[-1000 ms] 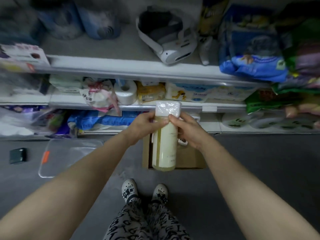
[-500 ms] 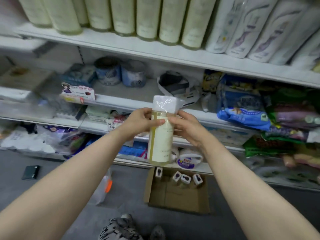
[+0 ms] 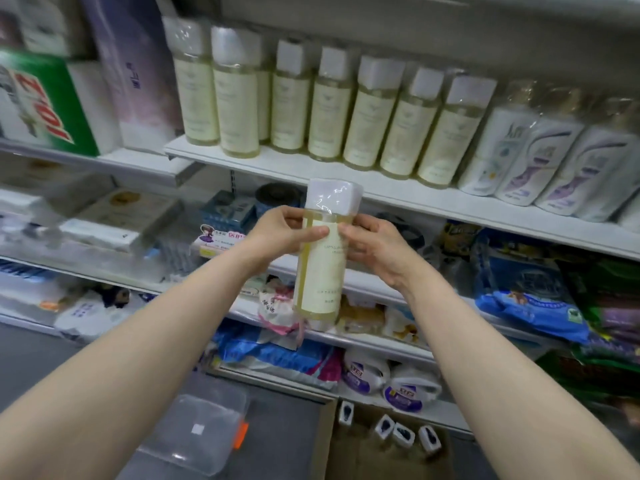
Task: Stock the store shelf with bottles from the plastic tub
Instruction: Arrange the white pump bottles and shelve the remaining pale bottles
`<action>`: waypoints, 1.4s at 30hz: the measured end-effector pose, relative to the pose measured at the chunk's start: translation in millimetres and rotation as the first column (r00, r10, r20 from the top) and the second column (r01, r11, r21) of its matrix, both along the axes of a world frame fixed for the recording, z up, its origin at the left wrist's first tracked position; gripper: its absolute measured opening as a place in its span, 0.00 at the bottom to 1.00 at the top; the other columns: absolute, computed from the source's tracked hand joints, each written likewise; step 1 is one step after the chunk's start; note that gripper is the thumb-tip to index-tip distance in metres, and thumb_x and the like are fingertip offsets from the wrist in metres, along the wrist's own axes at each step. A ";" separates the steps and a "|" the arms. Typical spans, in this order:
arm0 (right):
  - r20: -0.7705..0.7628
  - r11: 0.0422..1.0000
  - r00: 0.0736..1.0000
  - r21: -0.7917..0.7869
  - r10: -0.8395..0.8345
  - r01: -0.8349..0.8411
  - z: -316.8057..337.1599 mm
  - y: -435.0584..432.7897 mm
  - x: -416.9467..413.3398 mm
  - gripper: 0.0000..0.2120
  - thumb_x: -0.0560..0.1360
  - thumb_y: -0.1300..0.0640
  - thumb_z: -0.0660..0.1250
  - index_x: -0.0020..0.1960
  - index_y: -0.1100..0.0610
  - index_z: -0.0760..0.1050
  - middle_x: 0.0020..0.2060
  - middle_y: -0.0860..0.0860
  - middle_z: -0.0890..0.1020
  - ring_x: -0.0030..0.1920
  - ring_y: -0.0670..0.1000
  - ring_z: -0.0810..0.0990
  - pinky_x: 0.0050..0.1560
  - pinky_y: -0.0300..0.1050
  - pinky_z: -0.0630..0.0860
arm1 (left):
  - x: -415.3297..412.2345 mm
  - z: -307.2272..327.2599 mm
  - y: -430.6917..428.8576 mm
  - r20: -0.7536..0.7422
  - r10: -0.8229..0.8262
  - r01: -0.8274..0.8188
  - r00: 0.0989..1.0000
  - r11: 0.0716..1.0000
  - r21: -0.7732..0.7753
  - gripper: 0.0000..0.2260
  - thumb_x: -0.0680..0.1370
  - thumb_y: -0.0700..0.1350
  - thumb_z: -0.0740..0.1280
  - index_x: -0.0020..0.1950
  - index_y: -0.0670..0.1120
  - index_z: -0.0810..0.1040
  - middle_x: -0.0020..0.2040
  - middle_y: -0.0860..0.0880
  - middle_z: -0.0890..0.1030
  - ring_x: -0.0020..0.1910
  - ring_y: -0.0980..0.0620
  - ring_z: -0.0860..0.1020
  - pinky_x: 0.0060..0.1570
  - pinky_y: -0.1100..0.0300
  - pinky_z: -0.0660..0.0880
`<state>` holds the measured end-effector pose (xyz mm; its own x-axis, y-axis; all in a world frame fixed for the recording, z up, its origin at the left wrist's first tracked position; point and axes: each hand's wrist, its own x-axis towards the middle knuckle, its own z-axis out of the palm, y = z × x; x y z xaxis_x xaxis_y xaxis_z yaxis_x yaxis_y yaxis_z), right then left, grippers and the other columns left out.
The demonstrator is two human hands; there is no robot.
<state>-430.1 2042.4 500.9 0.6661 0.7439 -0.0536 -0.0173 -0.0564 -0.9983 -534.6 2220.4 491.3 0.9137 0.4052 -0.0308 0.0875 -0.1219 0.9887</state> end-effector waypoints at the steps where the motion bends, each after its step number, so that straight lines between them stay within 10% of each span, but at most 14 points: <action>1: 0.008 1.000 1.000 0.020 -0.002 0.001 5.6 11.8 -2.1 0.17 0.79 0.59 0.68 0.66 0.60 0.76 0.59 0.55 0.84 0.59 0.54 0.83 0.60 0.52 0.80 | -2.0 6.7 11.5 0.018 0.004 -0.004 1.000 1.000 0.005 0.24 0.68 0.50 0.79 0.60 0.47 0.76 0.53 0.48 0.83 0.52 0.52 0.83 0.54 0.54 0.81; 11: 0.044 0.987 0.994 0.130 -0.100 0.093 51.6 105.8 -14.2 0.17 0.78 0.62 0.69 0.66 0.62 0.75 0.57 0.56 0.84 0.58 0.55 0.84 0.60 0.54 0.80 | -4.1 57.6 103.2 0.158 -0.043 0.036 0.987 0.998 0.046 0.13 0.72 0.44 0.77 0.54 0.50 0.79 0.53 0.48 0.84 0.53 0.52 0.83 0.50 0.58 0.81; 42: 0.210 0.889 0.883 0.291 -0.420 0.353 108.3 200.0 28.0 0.24 0.73 0.64 0.75 0.67 0.56 0.74 0.56 0.47 0.83 0.54 0.40 0.83 0.49 0.36 0.79 | 63.2 110.7 189.5 0.394 -0.144 0.078 0.908 0.981 0.178 0.22 0.77 0.42 0.72 0.70 0.52 0.74 0.62 0.53 0.80 0.57 0.54 0.81 0.53 0.58 0.80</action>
<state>-402.0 2242.4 609.2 0.8677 0.3917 0.3062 0.2728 0.1397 -0.9519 -471.4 2409.9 602.0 0.8737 0.2700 0.4048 -0.3379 -0.2619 0.9040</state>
